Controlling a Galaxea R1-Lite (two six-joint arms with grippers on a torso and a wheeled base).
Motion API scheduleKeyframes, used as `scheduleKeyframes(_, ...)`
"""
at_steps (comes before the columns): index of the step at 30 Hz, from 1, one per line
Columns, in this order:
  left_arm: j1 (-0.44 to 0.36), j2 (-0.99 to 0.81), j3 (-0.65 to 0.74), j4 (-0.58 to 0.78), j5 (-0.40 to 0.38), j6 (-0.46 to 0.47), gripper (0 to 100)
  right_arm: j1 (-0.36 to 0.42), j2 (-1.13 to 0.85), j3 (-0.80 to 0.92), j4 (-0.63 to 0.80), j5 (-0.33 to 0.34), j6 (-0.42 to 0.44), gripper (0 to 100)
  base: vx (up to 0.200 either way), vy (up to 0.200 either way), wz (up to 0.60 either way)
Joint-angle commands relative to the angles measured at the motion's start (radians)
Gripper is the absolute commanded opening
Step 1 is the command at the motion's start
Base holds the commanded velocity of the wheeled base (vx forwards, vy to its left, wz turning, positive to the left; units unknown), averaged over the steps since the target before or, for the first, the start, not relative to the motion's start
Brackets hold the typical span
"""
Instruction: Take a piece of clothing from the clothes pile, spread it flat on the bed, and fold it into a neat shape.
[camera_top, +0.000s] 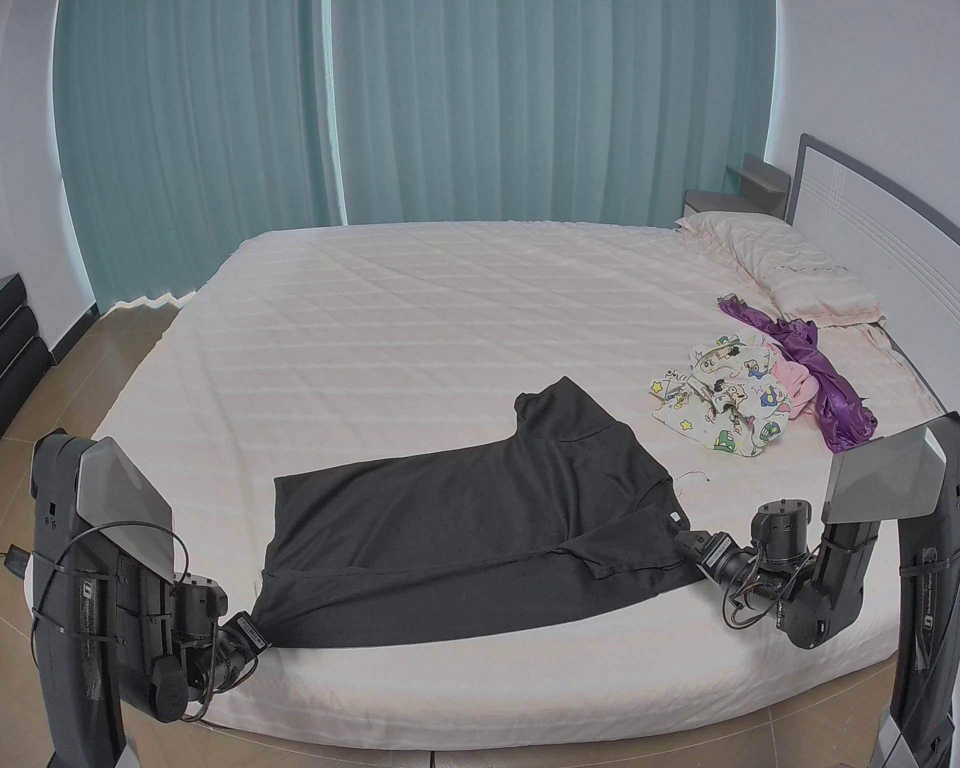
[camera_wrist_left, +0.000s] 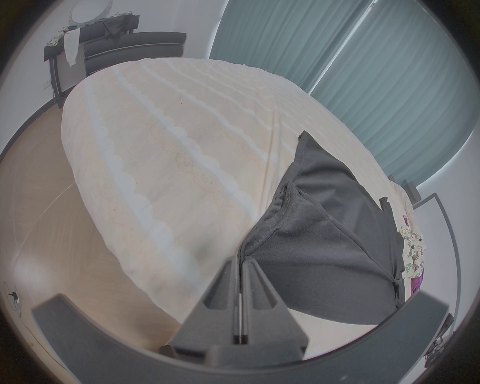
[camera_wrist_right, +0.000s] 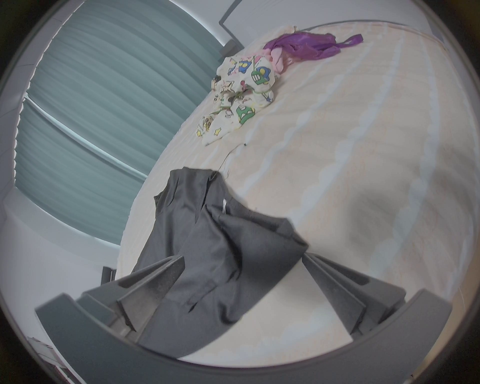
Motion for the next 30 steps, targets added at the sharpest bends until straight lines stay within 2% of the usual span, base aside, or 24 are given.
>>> scheduleKeyframes(1, 0.0, 0.001, -0.001, -0.018, 0.0, -0.001, 0, 0.016, 0.05, -0.039, -0.001, -0.044, -0.001, 100, 0.0, 0.0, 0.0)
scheduleKeyframes(4, 0.0, 0.001, -0.001, -0.018, 0.0, -0.001, 0, 0.025, 0.051, -0.039, 0.0, -0.053, -0.001, 100, 0.0, 0.0, 0.0)
scheduleKeyframes(5, 0.0, 0.001, -0.001, -0.018, 0.0, -0.001, 0, 0.025, 0.051, -0.041, 0.004, -0.053, -0.001, 0, 0.0, 0.0, 0.0)
scheduleKeyframes(14, 0.0, 0.001, -0.003, -0.018, 0.0, -0.001, 0, 0.024, 0.051, -0.03, -0.001, -0.056, -0.001, 0, 0.0, 0.0, 0.0)
scheduleKeyframes(21, 0.002, 0.003, -0.001, -0.018, 0.0, 0.002, 0, -0.007, 0.038, 0.005, -0.004, -0.056, -0.006, 0, 0.0, 0.0, 0.0)
scheduleKeyframes(30, 0.035, 0.009, 0.002, -0.018, 0.0, 0.044, 0, -0.038, 0.038, 0.039, -0.013, -0.053, -0.072, 0, 0.0, 0.0, 0.0)
